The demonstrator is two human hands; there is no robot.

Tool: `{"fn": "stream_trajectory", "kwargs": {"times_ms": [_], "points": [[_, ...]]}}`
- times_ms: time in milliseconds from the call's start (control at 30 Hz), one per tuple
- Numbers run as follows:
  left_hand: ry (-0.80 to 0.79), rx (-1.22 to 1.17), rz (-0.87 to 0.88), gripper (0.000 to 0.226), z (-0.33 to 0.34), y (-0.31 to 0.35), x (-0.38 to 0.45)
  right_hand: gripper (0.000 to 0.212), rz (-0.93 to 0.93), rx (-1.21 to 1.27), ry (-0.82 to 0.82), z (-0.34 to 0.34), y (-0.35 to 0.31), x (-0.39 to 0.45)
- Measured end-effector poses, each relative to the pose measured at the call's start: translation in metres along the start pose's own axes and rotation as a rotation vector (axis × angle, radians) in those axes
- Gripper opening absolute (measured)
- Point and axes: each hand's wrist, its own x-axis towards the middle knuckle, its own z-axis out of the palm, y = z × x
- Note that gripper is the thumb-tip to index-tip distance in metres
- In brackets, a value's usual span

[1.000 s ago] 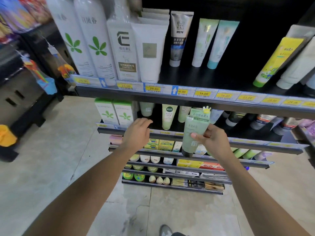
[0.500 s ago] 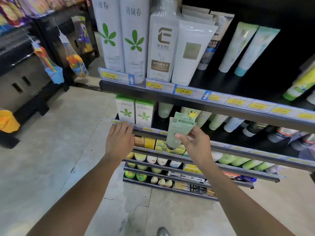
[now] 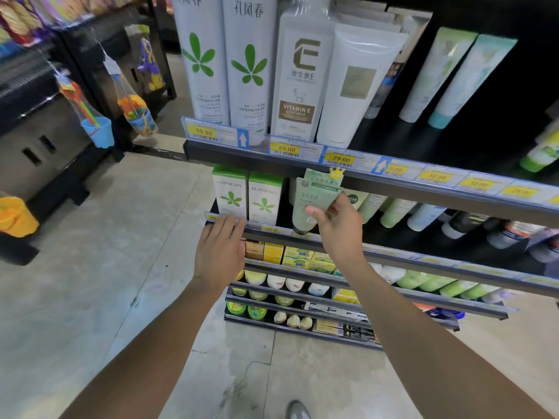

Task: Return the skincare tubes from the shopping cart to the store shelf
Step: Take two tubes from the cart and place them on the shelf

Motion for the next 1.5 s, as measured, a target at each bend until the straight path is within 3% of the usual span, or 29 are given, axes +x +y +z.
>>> {"fn": "stream_trajectory", "kwargs": {"times_ms": [400,667,1500], "points": [[-0.026,-0.055,-0.057,0.055,0.0,0.006,-0.002,0.026,-0.013,-0.08,0.104,0.014,0.005,0.006],[-0.047,-0.069,-0.054,0.066,-0.001,0.005,-0.003,0.034,0.037,-0.161,0.024,0.026,0.014,0.015],[-0.096,-0.05,-0.067,0.073,-0.005,0.009,-0.005,0.034,0.162,-0.196,0.139,0.041,0.01,0.027]]}}
